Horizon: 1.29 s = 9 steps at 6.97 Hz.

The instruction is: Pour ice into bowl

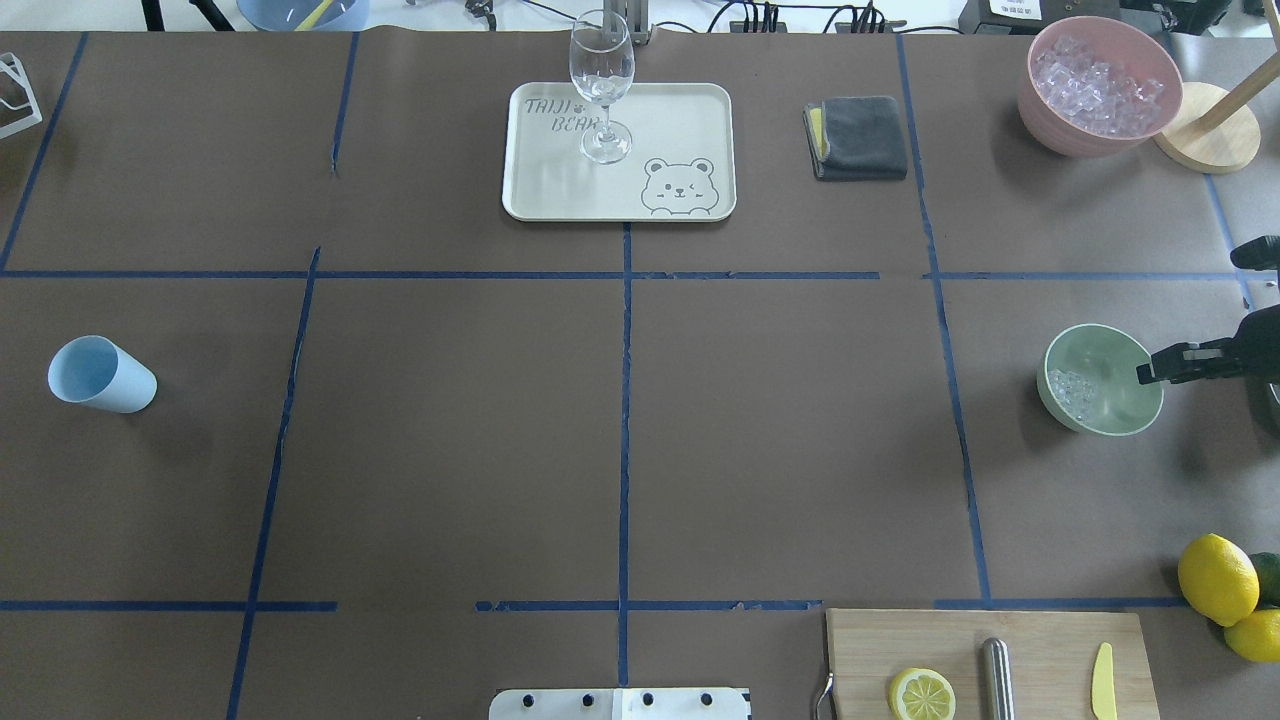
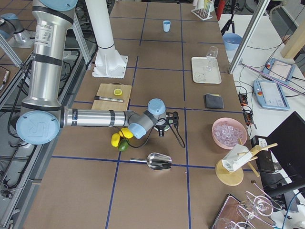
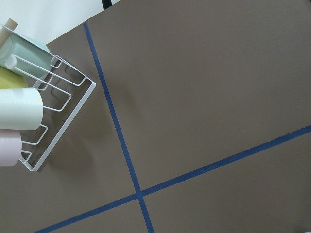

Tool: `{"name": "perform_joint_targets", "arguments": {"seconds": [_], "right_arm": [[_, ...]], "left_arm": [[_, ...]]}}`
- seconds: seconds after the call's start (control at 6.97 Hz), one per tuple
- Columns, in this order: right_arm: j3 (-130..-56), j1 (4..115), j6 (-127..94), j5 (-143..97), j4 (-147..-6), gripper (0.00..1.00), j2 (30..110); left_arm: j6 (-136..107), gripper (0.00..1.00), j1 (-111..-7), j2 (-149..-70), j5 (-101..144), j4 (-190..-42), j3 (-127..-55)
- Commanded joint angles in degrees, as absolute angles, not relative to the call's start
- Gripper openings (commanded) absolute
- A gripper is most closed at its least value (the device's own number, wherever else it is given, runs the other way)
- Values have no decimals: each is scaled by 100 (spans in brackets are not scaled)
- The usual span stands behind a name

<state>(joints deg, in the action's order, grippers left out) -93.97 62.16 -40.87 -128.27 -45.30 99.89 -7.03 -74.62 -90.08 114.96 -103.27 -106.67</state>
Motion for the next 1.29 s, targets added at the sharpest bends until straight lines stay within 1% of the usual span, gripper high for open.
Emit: {"name": "perform_joint_targets", "arguments": {"seconds": [0.0, 0.14, 0.29, 0.57, 0.72, 1.0, 1.15], "right_arm": [[-9448, 6791, -2757, -12832, -5366, 100, 9984], [-9474, 7038, -2133, -12841, -5831, 100, 9941], [-9657, 7345, -1483, -12850, -6462, 100, 9862], [-10306, 7995, -182, -12911, -8182, 100, 9635], [-10362, 8311, 338, -13294, -8731, 100, 9607], [-10310, 8805, 554, -13780, -8912, 100, 9694], [-10344, 8859, 528, -13781, -8851, 100, 9816]], "left_arm": [[-703, 100, -7462, -9009, 11496, -10327, -10661], [-703, 100, -7462, -9000, 11496, -10327, -10661], [-703, 100, -7471, -8983, 11505, -10327, -10661], [-694, 100, -7497, -8974, 11505, -10327, -10661], [-694, 100, -7523, -8974, 11505, -10318, -10661], [-686, 100, -7628, -8956, 11670, -10222, -10618], [-651, 100, -7942, -9026, 12124, -9952, -10417]]}}
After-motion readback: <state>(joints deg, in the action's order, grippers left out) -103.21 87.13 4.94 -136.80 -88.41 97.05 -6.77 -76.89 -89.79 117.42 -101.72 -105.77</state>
